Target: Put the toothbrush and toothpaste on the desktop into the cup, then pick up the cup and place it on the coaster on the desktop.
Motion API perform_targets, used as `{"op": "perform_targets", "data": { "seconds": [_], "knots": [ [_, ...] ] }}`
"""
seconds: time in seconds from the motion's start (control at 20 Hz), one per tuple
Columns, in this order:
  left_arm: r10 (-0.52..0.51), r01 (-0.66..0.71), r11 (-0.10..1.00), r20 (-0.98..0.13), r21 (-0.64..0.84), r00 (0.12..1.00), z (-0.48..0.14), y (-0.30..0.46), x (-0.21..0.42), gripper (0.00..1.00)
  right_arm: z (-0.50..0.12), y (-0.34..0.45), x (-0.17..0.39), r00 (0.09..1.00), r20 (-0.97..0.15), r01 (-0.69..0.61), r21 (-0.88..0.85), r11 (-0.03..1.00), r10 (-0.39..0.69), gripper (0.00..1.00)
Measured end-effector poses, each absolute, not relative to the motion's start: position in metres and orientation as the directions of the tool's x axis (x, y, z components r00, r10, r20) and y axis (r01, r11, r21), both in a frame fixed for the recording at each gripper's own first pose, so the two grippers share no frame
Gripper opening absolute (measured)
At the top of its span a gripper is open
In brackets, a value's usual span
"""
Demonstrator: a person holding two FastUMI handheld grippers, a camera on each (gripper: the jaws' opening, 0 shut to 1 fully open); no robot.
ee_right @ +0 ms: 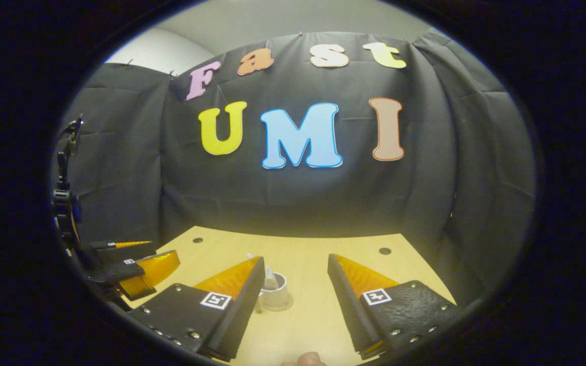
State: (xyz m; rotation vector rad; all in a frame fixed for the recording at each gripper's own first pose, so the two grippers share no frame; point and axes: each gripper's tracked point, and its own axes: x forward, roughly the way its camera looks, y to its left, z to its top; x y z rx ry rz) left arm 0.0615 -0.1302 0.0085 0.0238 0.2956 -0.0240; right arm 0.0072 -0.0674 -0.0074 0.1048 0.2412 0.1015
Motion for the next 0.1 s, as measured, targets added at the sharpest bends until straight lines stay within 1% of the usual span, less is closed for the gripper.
{"op": "perform_targets", "data": {
  "seconds": [0.1],
  "knots": [
    [-0.028, 0.036, 0.999, -0.285, 0.026, 0.958, 0.0113, -0.1264, 0.0646, 0.96, -0.0061, -0.0674, 0.0100, 0.969, -0.232, -0.067, 0.098, 0.993, 0.089, 0.78]
  ]
}}
